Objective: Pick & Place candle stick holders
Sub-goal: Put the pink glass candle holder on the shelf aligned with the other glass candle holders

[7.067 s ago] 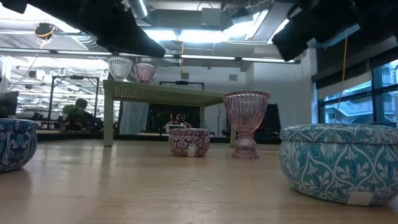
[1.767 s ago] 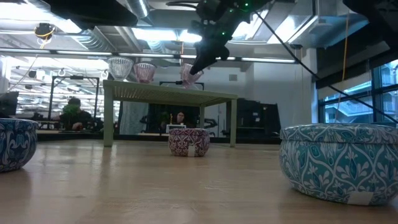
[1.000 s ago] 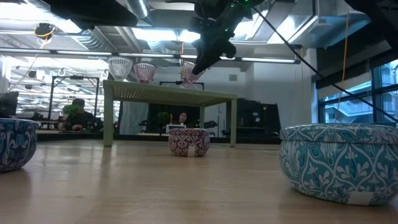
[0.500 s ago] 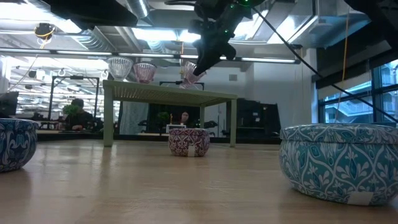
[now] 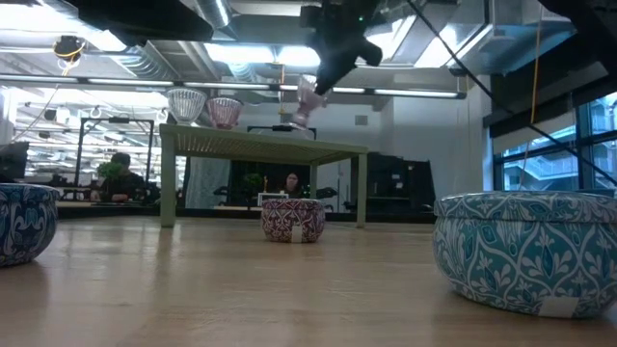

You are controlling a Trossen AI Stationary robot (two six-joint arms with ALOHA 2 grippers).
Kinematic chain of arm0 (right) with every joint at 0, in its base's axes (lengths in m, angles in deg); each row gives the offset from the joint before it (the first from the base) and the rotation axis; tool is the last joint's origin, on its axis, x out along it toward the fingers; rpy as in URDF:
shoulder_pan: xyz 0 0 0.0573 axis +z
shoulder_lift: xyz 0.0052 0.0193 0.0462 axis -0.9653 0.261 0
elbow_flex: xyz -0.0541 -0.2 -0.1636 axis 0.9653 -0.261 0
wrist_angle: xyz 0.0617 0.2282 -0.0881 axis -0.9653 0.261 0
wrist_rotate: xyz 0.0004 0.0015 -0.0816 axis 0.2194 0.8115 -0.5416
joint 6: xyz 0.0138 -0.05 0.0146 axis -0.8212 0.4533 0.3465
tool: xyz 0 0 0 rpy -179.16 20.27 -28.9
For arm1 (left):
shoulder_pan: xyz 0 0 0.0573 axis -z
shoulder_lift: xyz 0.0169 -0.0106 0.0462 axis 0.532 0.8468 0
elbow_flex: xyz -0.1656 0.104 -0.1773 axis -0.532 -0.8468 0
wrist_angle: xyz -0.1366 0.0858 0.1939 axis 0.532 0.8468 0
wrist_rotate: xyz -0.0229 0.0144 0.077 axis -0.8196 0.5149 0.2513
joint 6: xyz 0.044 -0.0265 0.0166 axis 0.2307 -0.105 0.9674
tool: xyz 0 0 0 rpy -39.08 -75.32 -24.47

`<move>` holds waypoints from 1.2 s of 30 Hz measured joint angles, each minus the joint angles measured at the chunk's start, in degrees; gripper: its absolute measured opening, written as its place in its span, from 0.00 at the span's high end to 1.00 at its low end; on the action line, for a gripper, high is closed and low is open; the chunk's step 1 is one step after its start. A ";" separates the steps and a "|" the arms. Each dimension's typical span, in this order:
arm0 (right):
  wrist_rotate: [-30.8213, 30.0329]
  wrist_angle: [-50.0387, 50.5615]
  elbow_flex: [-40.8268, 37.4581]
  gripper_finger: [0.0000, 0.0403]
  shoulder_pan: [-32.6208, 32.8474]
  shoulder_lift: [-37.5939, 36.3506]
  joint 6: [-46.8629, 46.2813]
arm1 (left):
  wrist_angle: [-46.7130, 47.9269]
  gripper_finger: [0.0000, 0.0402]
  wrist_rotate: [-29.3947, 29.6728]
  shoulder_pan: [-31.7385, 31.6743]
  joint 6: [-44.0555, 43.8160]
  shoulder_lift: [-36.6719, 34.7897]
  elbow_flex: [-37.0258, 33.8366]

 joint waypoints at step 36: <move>-0.85 4.66 -3.70 0.87 3.31 -0.02 3.03 | 0.00 0.92 0.00 0.00 -0.95 0.00 0.00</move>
